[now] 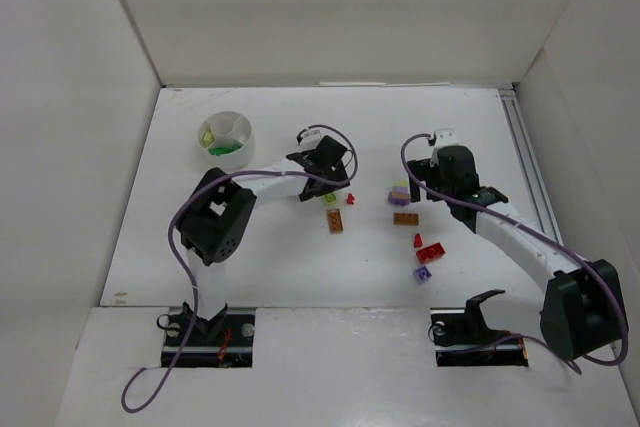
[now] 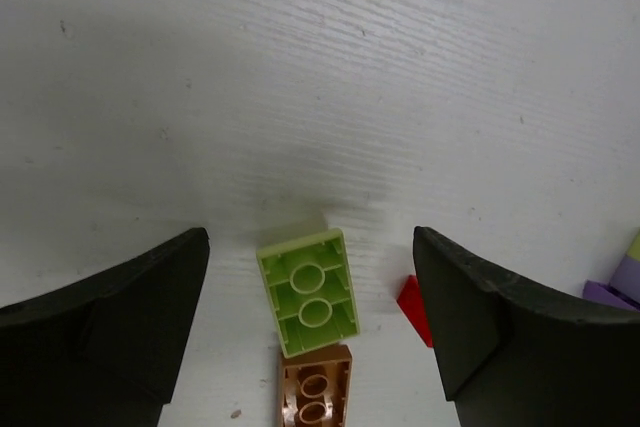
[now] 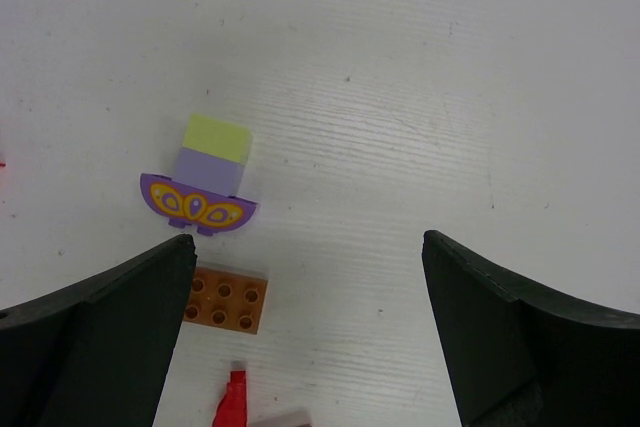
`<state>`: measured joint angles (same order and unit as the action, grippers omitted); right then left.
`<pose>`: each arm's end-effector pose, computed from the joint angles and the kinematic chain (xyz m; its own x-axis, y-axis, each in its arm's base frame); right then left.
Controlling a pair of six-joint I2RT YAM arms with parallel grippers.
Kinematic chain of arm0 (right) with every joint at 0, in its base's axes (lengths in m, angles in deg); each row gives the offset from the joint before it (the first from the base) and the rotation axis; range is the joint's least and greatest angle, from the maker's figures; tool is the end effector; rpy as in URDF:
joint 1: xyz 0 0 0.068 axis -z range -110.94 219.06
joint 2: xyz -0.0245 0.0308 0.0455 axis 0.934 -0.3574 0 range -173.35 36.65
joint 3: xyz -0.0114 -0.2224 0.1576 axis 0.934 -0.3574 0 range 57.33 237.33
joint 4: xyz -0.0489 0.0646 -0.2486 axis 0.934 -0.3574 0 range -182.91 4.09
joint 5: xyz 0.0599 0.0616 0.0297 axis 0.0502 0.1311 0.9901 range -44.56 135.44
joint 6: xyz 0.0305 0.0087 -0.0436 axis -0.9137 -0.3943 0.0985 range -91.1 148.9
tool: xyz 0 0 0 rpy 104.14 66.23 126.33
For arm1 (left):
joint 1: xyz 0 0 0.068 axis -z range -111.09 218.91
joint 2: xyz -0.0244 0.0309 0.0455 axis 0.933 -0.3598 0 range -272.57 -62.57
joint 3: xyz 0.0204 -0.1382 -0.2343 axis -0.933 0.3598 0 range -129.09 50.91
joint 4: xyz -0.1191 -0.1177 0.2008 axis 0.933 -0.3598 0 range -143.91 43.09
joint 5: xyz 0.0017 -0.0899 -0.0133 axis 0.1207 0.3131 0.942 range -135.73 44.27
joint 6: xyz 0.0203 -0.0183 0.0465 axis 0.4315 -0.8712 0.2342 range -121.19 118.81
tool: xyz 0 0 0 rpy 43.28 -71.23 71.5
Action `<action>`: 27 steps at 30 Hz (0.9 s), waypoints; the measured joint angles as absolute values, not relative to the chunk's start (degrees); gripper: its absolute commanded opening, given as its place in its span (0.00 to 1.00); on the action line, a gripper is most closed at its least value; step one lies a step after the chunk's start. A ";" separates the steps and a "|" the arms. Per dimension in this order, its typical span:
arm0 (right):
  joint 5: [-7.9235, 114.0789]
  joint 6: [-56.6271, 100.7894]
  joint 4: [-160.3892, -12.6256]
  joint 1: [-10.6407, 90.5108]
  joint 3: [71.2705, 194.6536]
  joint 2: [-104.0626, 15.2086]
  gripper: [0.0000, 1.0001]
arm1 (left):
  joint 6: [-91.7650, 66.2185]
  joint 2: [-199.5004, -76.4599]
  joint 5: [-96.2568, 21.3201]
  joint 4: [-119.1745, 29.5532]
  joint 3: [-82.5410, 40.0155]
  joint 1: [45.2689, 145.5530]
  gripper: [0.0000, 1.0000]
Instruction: Sort the legos into containers by color
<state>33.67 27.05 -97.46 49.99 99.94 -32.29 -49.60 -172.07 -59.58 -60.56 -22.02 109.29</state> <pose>0.2456 0.0771 0.2381 -0.5854 -0.1690 -0.7929 -0.1491 0.9838 -0.0997 0.3179 -0.2593 0.1811 -0.7718 -0.2969 -0.5624 -0.0977 0.9292 -0.3564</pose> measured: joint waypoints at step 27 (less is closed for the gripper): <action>33.23 27.38 -97.22 50.67 99.48 -32.25 0.99 | -52.55 -176.04 -72.25 -72.37 -30.54 111.59 0.21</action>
